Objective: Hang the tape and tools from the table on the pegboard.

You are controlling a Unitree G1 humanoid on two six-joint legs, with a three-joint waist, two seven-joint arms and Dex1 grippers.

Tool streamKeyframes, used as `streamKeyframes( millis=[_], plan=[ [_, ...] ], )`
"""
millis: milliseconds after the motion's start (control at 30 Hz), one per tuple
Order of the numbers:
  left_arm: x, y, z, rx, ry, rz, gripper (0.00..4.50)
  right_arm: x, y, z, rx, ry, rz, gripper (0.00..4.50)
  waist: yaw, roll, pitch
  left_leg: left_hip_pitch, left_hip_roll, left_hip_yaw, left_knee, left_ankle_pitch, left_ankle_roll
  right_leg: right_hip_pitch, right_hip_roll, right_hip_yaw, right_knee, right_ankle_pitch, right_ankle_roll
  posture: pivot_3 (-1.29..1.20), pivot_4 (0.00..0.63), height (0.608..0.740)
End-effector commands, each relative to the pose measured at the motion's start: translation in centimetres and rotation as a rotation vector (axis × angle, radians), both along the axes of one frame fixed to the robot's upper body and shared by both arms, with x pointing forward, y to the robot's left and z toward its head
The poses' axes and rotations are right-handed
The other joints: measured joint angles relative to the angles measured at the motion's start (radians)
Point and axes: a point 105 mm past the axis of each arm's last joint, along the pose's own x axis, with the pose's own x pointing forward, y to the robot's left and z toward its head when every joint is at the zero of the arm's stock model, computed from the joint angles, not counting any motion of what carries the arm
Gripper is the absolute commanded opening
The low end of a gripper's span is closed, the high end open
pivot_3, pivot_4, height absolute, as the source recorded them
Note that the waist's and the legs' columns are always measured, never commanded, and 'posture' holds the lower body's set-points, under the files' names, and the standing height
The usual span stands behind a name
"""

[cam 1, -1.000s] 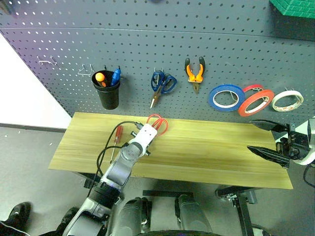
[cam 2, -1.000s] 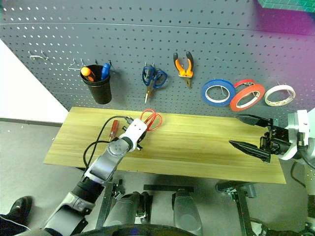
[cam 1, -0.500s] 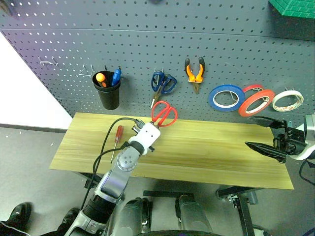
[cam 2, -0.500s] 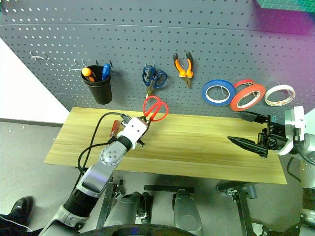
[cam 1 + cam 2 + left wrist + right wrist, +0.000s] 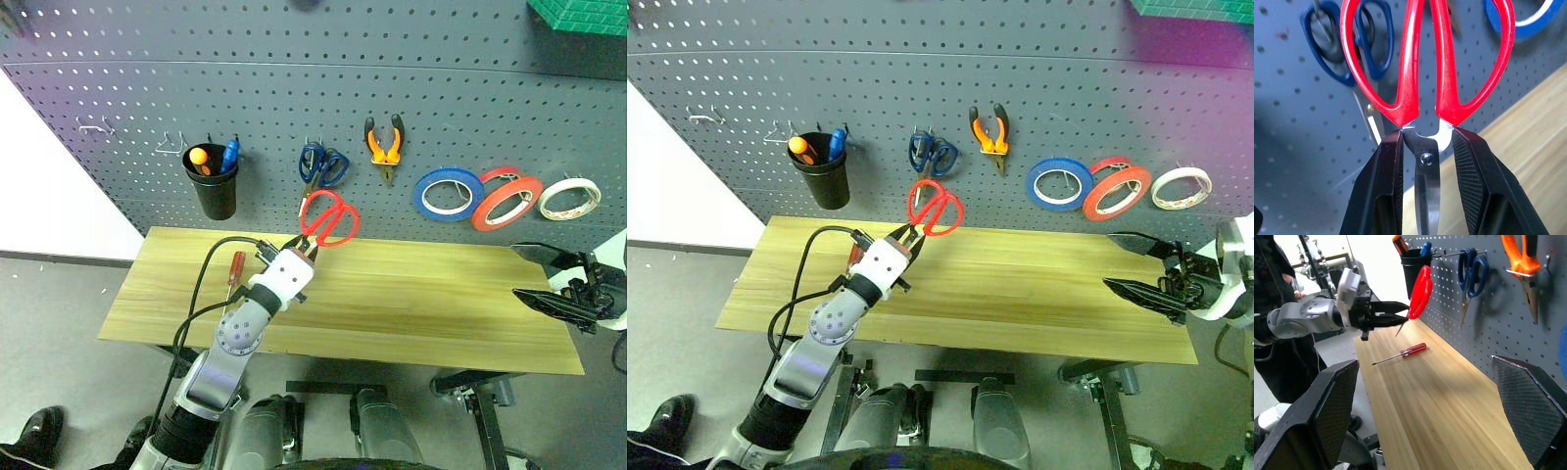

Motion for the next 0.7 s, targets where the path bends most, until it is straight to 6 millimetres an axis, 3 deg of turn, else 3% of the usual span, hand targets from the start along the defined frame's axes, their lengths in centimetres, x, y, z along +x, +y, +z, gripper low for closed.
streamKeyframes(
  millis=[33,400,700],
  plan=[
    [-0.1,0.7,2.5,-0.036,-0.113,0.022,1.11,-0.3,-0.4,1.1,0.007,-0.02,0.006,4.5,0.0,0.0,0.0,0.0,0.0,0.0,0.0,0.0,0.0,0.0,0.0,0.0,0.0,0.0,0.0,-0.21,0.125,0.74],
    [-0.8,1.0,5.2,-0.068,-0.277,0.019,1.11,-0.2,-2.1,0.4,-0.013,-0.021,-0.064,4.5,0.0,0.0,0.0,0.0,0.0,0.0,0.001,0.0,0.0,0.001,0.0,0.0,0.0,0.0,0.0,-0.2,0.122,0.74],
    [2.5,1.5,5.0,-0.136,-0.203,0.016,1.11,0.2,-1.4,0.4,0.001,-0.036,-0.034,4.5,0.001,0.0,0.0,0.004,0.0,0.0,0.003,0.0,0.0,0.005,0.001,0.0,0.001,0.001,0.001,-0.21,0.119,0.74]
  ],
)
